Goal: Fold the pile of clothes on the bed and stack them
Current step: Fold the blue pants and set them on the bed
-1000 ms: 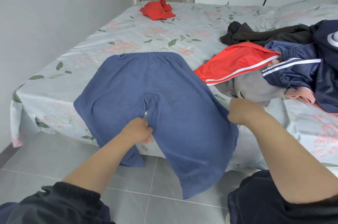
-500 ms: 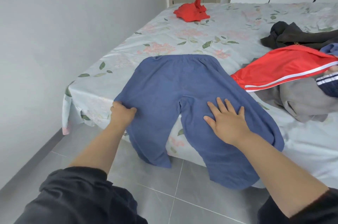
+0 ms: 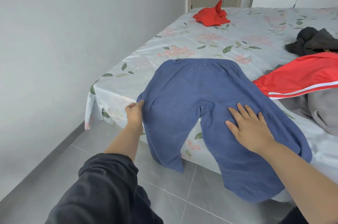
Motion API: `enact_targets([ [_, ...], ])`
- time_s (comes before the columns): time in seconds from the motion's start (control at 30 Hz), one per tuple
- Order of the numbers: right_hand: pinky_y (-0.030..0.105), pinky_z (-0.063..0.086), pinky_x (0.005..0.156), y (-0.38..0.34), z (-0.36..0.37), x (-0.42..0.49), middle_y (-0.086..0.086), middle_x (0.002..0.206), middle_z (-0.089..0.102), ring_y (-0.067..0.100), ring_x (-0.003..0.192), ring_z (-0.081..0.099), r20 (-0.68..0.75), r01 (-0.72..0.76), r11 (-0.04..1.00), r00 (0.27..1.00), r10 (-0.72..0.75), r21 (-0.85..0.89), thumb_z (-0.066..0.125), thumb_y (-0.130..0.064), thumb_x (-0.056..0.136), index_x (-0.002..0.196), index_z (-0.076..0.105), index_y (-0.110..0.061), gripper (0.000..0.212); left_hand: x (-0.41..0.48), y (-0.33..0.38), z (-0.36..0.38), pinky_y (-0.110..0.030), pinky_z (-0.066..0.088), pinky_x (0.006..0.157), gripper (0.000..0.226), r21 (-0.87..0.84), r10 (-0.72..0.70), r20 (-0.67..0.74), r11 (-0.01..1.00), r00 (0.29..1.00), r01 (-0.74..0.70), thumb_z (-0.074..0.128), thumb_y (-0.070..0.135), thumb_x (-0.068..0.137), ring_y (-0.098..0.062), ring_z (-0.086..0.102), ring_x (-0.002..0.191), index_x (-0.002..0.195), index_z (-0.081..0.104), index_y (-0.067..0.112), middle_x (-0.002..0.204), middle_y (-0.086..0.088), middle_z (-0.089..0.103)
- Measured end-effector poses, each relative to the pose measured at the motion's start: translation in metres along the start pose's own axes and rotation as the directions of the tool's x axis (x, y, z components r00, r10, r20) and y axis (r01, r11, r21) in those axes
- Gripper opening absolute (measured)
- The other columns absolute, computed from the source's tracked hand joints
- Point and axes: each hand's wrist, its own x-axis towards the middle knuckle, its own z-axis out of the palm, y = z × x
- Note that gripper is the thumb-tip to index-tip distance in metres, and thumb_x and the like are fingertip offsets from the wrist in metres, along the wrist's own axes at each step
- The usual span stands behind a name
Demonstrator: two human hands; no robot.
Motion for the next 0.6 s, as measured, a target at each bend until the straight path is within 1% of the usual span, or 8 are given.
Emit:
enact_targets([
  [0.07,0.049,0.007,0.118,-0.001,-0.001,-0.001,-0.001,0.161,-0.001,0.021,0.147,-0.001,0.002,0.001,1.000,1.000,-0.001,0.006,0.012,-0.054,0.096,0.152,0.008,-0.029,0.062,0.004,-0.002,-0.004,-0.035,0.035,0.085,0.034,0.021,-0.058,0.009,0.998,0.998,0.057,0.060,0.022,0.090,-0.019,0.052,0.105,0.118,0.044,0.013,0.114,-0.002,0.053],
  [0.13,0.049,0.006,0.118,-0.002,-0.001,-0.002,0.000,0.161,-0.001,0.021,0.147,-0.001,-0.004,-0.002,1.000,1.000,0.002,-0.013,0.011,-0.053,0.096,0.152,0.007,-0.028,0.061,0.008,-0.004,-0.010,-0.036,0.038,0.084,0.028,0.137,-0.068,0.059,0.989,0.996,0.060,0.059,0.017,0.091,-0.026,0.053,0.109,0.116,0.052,0.008,0.112,-0.005,0.057],
  [0.2,0.050,0.006,0.118,-0.004,-0.001,-0.003,0.001,0.161,-0.001,0.022,0.147,-0.001,-0.005,-0.009,1.000,1.000,0.009,-0.025,0.010,-0.052,0.097,0.152,0.006,-0.028,0.061,0.008,-0.003,-0.012,-0.036,0.045,0.079,0.009,0.255,-0.044,0.067,0.967,0.997,0.025,0.061,0.015,0.089,-0.029,0.054,0.093,0.086,0.058,0.007,0.089,-0.007,0.058],
  [0.27,0.050,0.005,0.118,-0.006,-0.001,-0.003,0.001,0.161,-0.001,0.022,0.147,-0.002,-0.001,-0.015,1.000,1.000,0.015,-0.021,0.010,-0.052,0.097,0.152,0.006,-0.028,0.060,0.005,0.004,-0.008,-0.032,0.045,0.067,0.026,0.495,0.074,0.034,0.865,0.997,-0.081,0.062,0.015,0.085,-0.027,0.049,0.077,0.065,0.048,0.008,0.070,-0.008,0.050],
  [0.37,0.050,0.004,0.118,-0.007,-0.004,-0.004,0.001,0.161,0.000,0.022,0.147,-0.002,0.007,-0.018,1.000,1.000,0.018,-0.011,0.012,-0.051,0.098,0.152,0.006,-0.028,0.059,-0.019,0.027,0.009,-0.026,0.035,0.050,0.021,0.709,0.314,0.102,0.643,0.944,-0.290,0.060,0.013,0.079,-0.025,0.046,0.063,0.065,0.046,0.008,0.061,-0.004,0.047],
  [0.5,0.041,0.005,0.118,0.000,-0.015,-0.007,0.001,0.160,0.008,0.019,0.147,0.004,0.034,-0.005,0.966,0.999,-0.004,0.260,0.028,-0.045,0.100,0.151,0.018,-0.021,0.057,-0.073,0.057,0.060,-0.030,0.048,0.062,0.009,0.539,0.406,0.290,0.679,0.867,-0.498,0.064,0.012,0.082,-0.021,0.054,0.066,0.077,0.057,0.008,0.070,-0.003,0.057],
  [0.57,0.029,0.016,0.112,0.012,-0.030,-0.009,-0.002,0.156,0.024,0.017,0.144,0.021,0.061,-0.095,0.802,0.995,0.073,0.589,0.036,-0.041,0.100,0.148,0.029,-0.021,0.052,-0.113,0.064,0.092,-0.028,0.051,0.062,0.014,0.338,0.300,0.488,0.801,0.820,-0.494,0.062,0.007,0.087,-0.021,0.054,0.064,0.076,0.054,0.011,0.068,0.000,0.059],
  [0.6,0.024,0.022,0.107,0.019,-0.037,-0.010,-0.004,0.151,0.034,0.016,0.140,0.030,0.067,-0.136,0.699,0.990,0.125,0.702,0.037,-0.040,0.100,0.146,0.034,-0.022,0.049,-0.134,0.064,0.103,-0.025,0.052,0.064,0.011,0.232,0.169,0.666,0.879,0.727,-0.416,0.059,0.006,0.091,-0.019,0.058,0.067,0.084,0.057,0.014,0.075,0.005,0.062],
])
